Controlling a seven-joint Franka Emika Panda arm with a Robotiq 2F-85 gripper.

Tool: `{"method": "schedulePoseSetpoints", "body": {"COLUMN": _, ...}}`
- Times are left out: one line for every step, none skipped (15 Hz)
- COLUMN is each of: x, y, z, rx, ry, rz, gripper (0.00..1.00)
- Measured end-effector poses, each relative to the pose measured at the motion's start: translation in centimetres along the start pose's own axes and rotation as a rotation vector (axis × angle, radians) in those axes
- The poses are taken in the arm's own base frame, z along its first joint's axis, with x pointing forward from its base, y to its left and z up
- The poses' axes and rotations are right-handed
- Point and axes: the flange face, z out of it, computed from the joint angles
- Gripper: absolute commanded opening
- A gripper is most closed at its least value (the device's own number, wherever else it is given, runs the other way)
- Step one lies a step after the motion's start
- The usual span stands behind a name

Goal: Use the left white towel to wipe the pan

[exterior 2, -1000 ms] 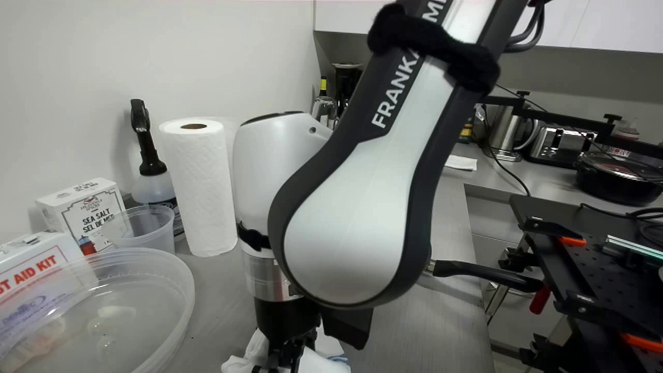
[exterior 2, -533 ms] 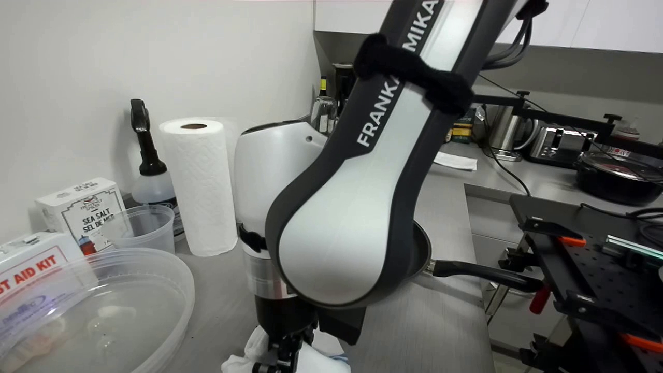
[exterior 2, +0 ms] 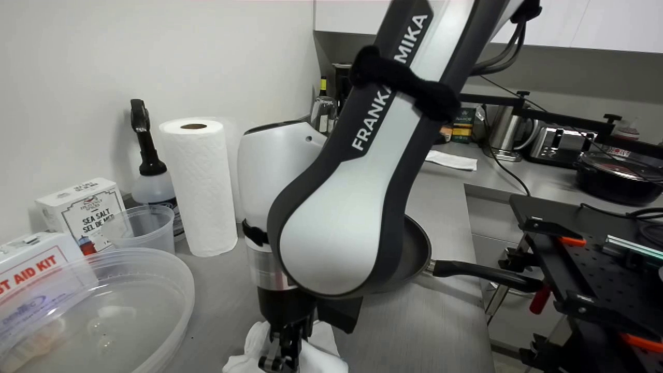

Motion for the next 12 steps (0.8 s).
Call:
{"method": "schedulePoseSetpoints", "body": {"x": 0.1, "y": 0.1, "z": 0.0, "rx": -0.001, "ry": 0.001, "rz": 0.001, "gripper": 0.04}}
{"method": "schedulePoseSetpoints", "body": {"x": 0.1, "y": 0.2, "z": -0.1, "rx": -0.002, "ry": 0.002, "rz": 0.001, "gripper": 0.04}}
{"method": "schedulePoseSetpoints", "body": {"x": 0.1, "y": 0.2, "z": -0.1, "rx": -0.003, "ry": 0.003, "rz": 0.002, "gripper": 0.03}}
{"method": "schedulePoseSetpoints", "body": {"x": 0.1, "y": 0.3, "z": -0.1, "rx": -0.003, "ry": 0.003, "rz": 0.003, "gripper": 0.04}}
{"method": "schedulePoseSetpoints", "body": {"x": 0.2, "y": 0.3, "z": -0.2, "rx": -0.004, "ry": 0.004, "rz": 0.003, "gripper": 0.04}}
{"method": "schedulePoseSetpoints", "body": {"x": 0.2, "y": 0.4, "z": -0.2, "rx": -0.004, "ry": 0.005, "rz": 0.004, "gripper": 0.04}}
{"method": "schedulePoseSetpoints", "body": {"x": 0.2, "y": 0.4, "z": -0.3, "rx": -0.005, "ry": 0.006, "rz": 0.005, "gripper": 0.04}}
{"method": "schedulePoseSetpoints", "body": {"x": 0.3, "y": 0.5, "z": -0.4, "rx": -0.005, "ry": 0.006, "rz": 0.006, "gripper": 0.04}}
{"method": "schedulePoseSetpoints", "body": {"x": 0.3, "y": 0.7, "z": -0.6, "rx": -0.006, "ry": 0.007, "rz": 0.007, "gripper": 0.04}}
{"method": "schedulePoseSetpoints", "body": {"x": 0.4, "y": 1.0, "z": -0.9, "rx": -0.013, "ry": 0.011, "rz": 0.002, "gripper": 0.04}}
{"method": "schedulePoseSetpoints", "body": {"x": 0.4, "y": 1.5, "z": -1.5, "rx": -0.024, "ry": 0.010, "rz": -0.004, "gripper": 0.04}}
{"method": "schedulePoseSetpoints", "body": {"x": 0.5, "y": 2.3, "z": -2.3, "rx": -0.040, "ry": 0.009, "rz": -0.011, "gripper": 0.04}}
